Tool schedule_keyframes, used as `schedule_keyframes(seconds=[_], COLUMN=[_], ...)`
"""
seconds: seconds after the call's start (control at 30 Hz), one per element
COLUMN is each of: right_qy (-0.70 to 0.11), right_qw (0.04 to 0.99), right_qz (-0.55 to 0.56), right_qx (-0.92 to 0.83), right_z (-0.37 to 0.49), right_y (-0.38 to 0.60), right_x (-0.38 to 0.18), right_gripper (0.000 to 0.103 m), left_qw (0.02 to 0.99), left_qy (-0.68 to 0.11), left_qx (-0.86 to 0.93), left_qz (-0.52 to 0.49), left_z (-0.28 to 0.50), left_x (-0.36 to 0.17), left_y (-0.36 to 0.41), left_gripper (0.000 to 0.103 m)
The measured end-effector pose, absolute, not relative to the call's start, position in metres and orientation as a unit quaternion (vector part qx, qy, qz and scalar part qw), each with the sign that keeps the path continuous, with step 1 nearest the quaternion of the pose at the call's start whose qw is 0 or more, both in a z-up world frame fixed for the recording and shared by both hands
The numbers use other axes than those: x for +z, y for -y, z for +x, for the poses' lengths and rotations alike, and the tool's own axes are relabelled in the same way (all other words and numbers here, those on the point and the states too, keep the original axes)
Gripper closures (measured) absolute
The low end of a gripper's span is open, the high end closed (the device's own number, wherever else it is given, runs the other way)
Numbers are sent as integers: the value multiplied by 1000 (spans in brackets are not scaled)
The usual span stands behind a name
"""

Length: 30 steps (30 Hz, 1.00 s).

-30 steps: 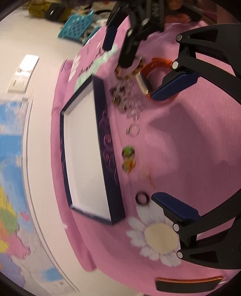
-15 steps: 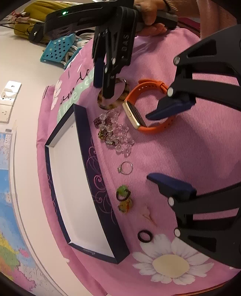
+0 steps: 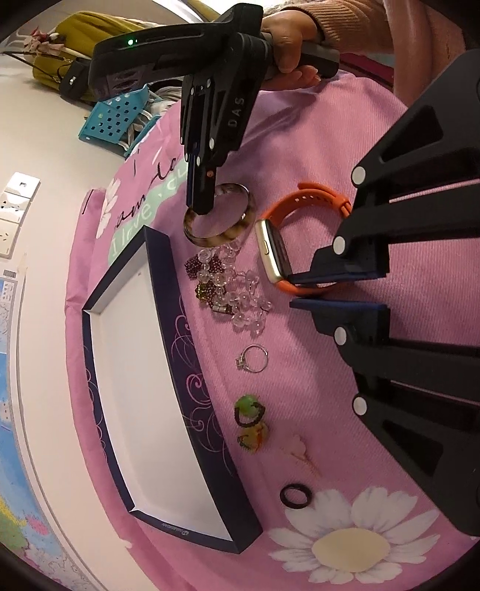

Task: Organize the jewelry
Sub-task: 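Carry both into the box and open both tools to release them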

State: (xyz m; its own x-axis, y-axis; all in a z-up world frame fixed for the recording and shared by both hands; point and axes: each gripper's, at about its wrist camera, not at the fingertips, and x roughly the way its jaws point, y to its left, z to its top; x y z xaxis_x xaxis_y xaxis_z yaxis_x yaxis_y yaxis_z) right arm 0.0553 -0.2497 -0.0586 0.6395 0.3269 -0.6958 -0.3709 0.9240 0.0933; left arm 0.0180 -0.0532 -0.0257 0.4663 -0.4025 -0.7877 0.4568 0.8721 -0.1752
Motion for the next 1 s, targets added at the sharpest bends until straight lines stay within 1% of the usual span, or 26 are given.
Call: schedule_keyframes(seconds=[0.3, 0.57, 0.8, 1.0], right_qy=[-343, -328, -351, -375], right_qw=[913, 917, 910, 906], right_qz=[-14, -27, -3, -6], right_qx=[219, 224, 220, 197], right_z=[60, 113, 185, 229], right_y=[247, 219, 198, 180], right_x=[-24, -2, -2, -12], right_gripper=[97, 97, 97, 97], left_qw=[869, 894, 895, 892], left_qy=[-424, -399, -411, -428], left_qx=[-254, -203, -168, -144], left_qz=[-3, -23, -34, -32], left_z=[28, 82, 146, 195], left_x=[8, 36, 36, 23], left_y=[24, -11, -30, -32], left_gripper=[95, 94, 94, 93])
